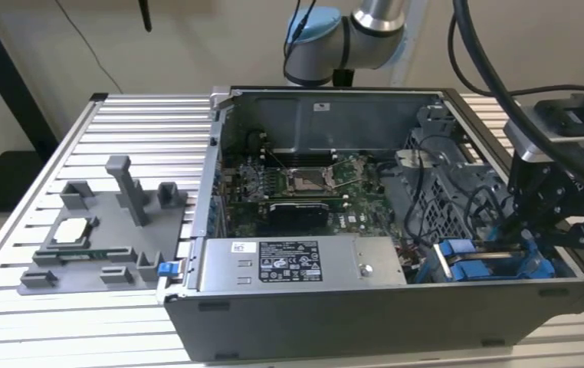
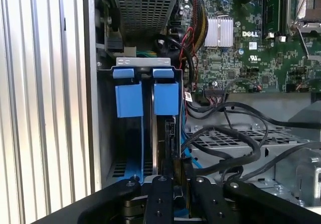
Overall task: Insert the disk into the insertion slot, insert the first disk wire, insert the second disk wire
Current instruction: 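Insert the first disk wire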
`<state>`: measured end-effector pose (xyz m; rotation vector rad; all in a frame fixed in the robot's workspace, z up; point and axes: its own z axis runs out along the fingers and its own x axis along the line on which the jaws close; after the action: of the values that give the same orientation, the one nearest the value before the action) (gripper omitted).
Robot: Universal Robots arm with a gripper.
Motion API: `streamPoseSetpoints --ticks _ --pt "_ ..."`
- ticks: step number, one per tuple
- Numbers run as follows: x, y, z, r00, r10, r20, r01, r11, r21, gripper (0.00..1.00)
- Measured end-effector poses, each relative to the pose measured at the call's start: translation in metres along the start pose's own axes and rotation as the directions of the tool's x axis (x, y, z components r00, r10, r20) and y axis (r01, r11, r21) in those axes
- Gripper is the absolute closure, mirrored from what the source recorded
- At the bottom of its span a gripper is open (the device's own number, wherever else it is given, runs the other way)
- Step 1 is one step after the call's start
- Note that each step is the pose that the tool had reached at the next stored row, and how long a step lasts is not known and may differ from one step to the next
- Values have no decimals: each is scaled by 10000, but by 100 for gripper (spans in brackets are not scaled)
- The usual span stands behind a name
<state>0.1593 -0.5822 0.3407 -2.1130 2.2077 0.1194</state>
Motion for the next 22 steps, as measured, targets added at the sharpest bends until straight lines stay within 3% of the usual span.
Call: streamPoseSetpoints --ticks 17,22 --pt "5 -5 5 10000 28 -14 -28 10000 -18 100" --pt "9 -5 38 10000 26 -35 -26 10000 -8 100"
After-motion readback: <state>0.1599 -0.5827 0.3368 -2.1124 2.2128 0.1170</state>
